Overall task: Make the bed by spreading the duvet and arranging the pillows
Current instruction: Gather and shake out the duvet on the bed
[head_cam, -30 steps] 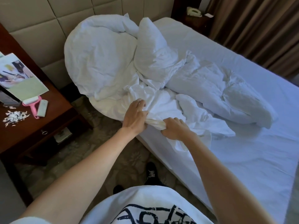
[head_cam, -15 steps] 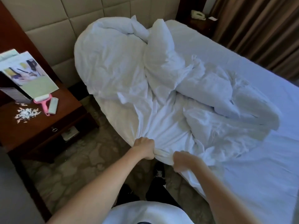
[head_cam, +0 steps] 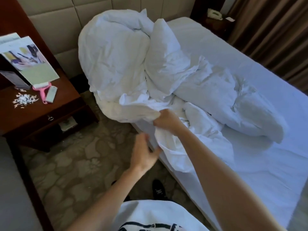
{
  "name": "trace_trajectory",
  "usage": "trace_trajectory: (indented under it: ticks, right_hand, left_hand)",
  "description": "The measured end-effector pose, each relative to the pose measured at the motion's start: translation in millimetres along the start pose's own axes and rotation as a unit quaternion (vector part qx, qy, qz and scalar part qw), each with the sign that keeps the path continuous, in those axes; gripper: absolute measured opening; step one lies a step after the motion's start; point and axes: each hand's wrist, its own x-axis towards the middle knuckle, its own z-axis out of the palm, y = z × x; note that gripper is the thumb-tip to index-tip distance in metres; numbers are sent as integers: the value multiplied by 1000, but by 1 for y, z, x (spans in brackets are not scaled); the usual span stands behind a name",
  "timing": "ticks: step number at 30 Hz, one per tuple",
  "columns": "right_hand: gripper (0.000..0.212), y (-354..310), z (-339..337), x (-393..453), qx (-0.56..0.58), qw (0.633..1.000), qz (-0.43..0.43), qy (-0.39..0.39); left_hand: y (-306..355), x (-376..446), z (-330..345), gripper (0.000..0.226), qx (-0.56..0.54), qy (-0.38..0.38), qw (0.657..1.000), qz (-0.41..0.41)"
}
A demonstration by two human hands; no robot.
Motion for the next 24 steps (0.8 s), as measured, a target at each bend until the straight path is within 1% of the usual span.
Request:
trace_trajectory:
  ticks: [1,2,3,4,5,6,7,8,9,11,12,13,14,15,16,17,18,19,20,21,22,23,24]
  right_hand:
    - [34,1,-3,4,55,998,14,10]
    - [34,3,-6,7,101,994,24,12]
    - [32,7,-7,11,138,990,30,10]
    - [29,11,-8,12,172,985,31,8]
    - [27,17,-8,15,209,977,31,4]
    - [27,23,-9,17,244,969,26,-8]
    - [30,30,-15,19,271,962,19,-34]
    - [34,39,-24,20,286,956,9,-63]
    - [37,51,-36,21,282,955,-9,-89]
    - [37,88,-64,21,269,955,-67,-108]
    - [38,113,-77,20,245,958,-92,-117]
    - [48,140,-89,18,171,970,-111,-133]
    - [68,169,-98,13,47,976,-116,-177]
    - [92,197,-102,7,-72,963,-103,-237]
    - [111,219,-103,-4,-152,941,-98,-287]
    - [122,239,-99,-14,-195,929,-113,-293]
    - [126,255,-91,-21,-224,931,-136,-252]
    - [121,266,-84,-25,-242,941,-142,-190]
    - [104,275,-77,-28,-245,952,-134,-128]
    - [81,282,-73,-30,-245,959,-120,-78]
    - [60,285,-71,-34,-251,961,-108,-52]
    - [46,287,-71,-41,-256,961,-97,-48]
    - [39,291,-71,-49,-250,962,-93,-51]
  left_hand:
    - [14,-6,15,45,-10,-161,987,-18]
    - [28,-8,32,49,-6,-298,954,-36]
    - [37,-5,50,53,-22,-357,930,-80]
    - [43,0,67,49,-71,-343,927,-134]
    - [52,7,83,41,-141,-257,935,-199]
    - [56,16,96,35,-202,-127,935,-263]
    - [59,20,105,33,-243,-5,923,-299]
    - [61,23,114,35,-275,84,905,-313]
    - [62,23,120,39,-298,123,892,-317]
    - [68,20,132,41,-333,125,883,-306]
    - [73,16,137,40,-360,125,875,-297]
    - [77,12,140,38,-402,131,857,-295]
    - [80,9,141,34,-446,136,832,-300]
    - [83,6,142,28,-490,135,804,-309]
    - [88,3,141,22,-529,133,777,-314]
    - [90,0,141,19,-555,134,757,-318]
    - [93,-4,142,19,-579,137,738,-319]
    - [96,-7,145,22,-599,139,723,-316]
    - [99,-12,149,25,-614,140,712,-310]
    - [101,-18,155,28,-619,142,709,-305]
    - [103,-24,161,30,-622,143,709,-300]
    - [105,-32,166,30,-622,143,713,-290]
    - [108,-42,169,30,-620,141,721,-274]
